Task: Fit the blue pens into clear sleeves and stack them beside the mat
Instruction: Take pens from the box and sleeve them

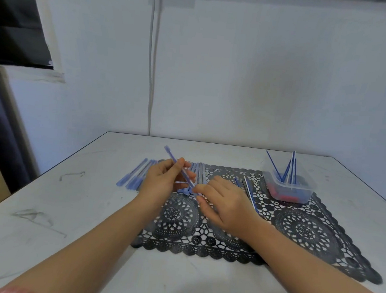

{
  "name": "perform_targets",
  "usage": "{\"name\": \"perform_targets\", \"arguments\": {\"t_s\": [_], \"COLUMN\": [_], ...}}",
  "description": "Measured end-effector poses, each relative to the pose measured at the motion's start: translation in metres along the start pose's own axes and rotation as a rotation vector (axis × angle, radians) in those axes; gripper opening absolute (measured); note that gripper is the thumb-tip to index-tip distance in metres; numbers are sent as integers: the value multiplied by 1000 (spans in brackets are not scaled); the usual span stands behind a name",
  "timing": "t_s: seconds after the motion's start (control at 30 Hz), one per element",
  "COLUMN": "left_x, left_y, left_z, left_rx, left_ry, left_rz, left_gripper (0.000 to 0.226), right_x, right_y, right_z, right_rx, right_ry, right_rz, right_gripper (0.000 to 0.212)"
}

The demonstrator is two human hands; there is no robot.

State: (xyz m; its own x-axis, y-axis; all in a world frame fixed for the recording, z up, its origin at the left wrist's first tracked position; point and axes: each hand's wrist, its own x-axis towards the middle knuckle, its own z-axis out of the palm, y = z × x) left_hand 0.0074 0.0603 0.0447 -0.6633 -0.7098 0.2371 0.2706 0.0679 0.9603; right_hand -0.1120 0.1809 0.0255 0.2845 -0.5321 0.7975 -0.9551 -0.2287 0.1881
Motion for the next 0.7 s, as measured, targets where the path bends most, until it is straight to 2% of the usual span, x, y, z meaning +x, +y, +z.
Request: {"name": "perform_targets", "arguments": {"t_s": [0.13,0.17,0.23,0.33,0.43,0.57,0.7], "left_x": [5,6,6,1,-4,-3,1], "left_y": [-3,-3,-3,-4,-9,-12,-18], "left_z": [-3,-4,-7,-8,-7,-7,-9], "left_rx": [-5,60,341,760,977,1159,1191], "left_ry": [83,106,125,26,-113,-205,-308], "left_rz": [68,107,238,481,553,624,646], "left_gripper": [24,24,27,31,35,33,32], "right_x": [-4,-5,-5,-6,-7,-10,-14], "right_y": [5,7,10,13,15,19,23], "right_z": [0,1,1,1,4,8,12], "right_rx": [-89,-115,-153,-217,-296,-402,-432], "right_ry": [47,63,92,106,63,-31,-128], "right_rz": [70,87,128,192,218,176,166], "right_gripper": [16,17,26,39,42,24,23]}}
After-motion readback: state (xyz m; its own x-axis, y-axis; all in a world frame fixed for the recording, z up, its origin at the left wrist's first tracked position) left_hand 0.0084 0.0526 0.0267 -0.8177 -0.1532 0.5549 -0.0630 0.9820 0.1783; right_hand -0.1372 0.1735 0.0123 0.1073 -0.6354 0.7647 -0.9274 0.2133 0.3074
